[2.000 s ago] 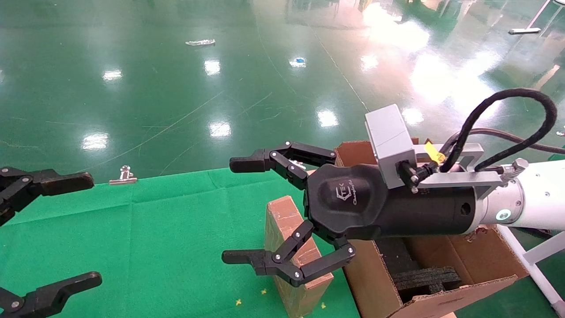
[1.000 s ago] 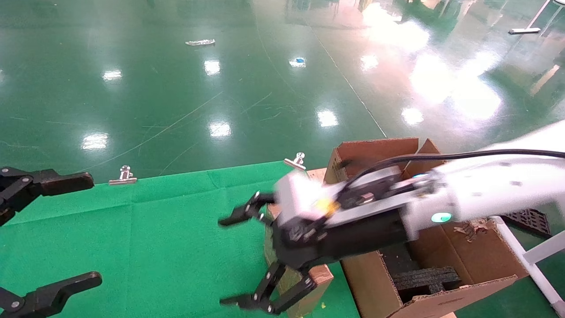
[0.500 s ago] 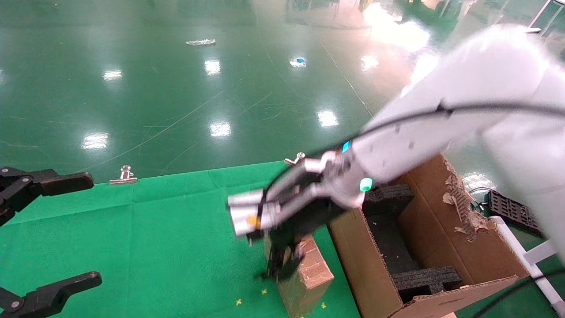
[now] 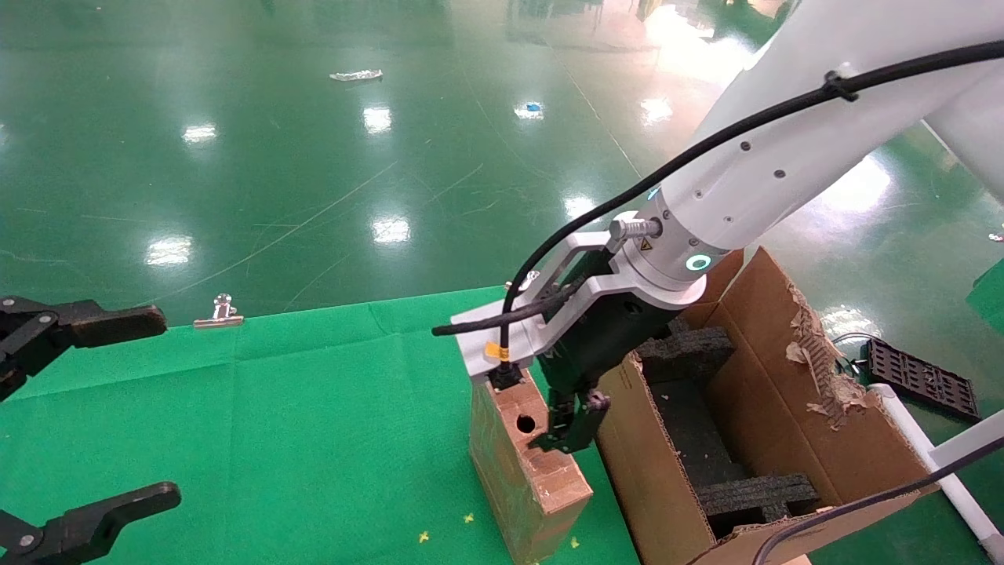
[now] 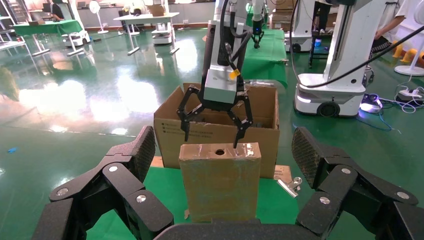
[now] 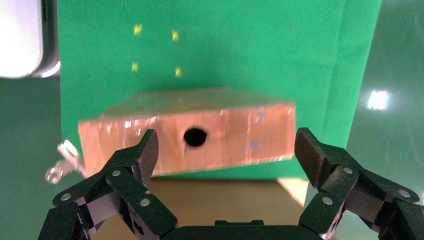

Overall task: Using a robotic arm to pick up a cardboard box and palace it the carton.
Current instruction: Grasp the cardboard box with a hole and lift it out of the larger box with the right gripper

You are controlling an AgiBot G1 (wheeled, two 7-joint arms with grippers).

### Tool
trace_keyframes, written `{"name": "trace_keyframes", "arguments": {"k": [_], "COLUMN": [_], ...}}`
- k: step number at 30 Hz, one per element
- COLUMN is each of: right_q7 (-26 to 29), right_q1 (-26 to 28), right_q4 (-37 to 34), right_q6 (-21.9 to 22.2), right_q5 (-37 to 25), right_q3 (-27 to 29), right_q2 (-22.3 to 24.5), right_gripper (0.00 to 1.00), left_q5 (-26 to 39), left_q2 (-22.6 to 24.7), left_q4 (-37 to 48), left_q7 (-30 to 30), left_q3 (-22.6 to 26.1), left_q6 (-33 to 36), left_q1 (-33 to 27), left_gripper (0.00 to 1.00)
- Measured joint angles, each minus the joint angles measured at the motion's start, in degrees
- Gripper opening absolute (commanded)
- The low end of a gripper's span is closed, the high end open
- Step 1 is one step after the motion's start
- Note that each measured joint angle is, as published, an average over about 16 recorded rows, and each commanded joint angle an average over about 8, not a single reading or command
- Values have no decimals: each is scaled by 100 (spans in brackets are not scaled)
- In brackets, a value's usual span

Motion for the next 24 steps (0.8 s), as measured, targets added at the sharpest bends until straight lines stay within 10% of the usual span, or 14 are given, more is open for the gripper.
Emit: {"name": "trace_keyframes", "arguments": {"k": [10,24], "right_q7": [750,3543], "right_q1": [568,684], "right_q4": [-25,-977], "right_q6": [112,193], "right_q5": [23,562], "right_q3": [-1034,-1398], "right_q2": [-252,-400], "right_gripper": [100,100], "left_q5": [-3,-7], "left_q2": [-2,-4], "left_q4": [0,0], "left_q7": [2,5], "left_q3": [4,10], "left_q6": [-2,-4], "left_q1": [-1,-2], "left_gripper": [100,100]}}
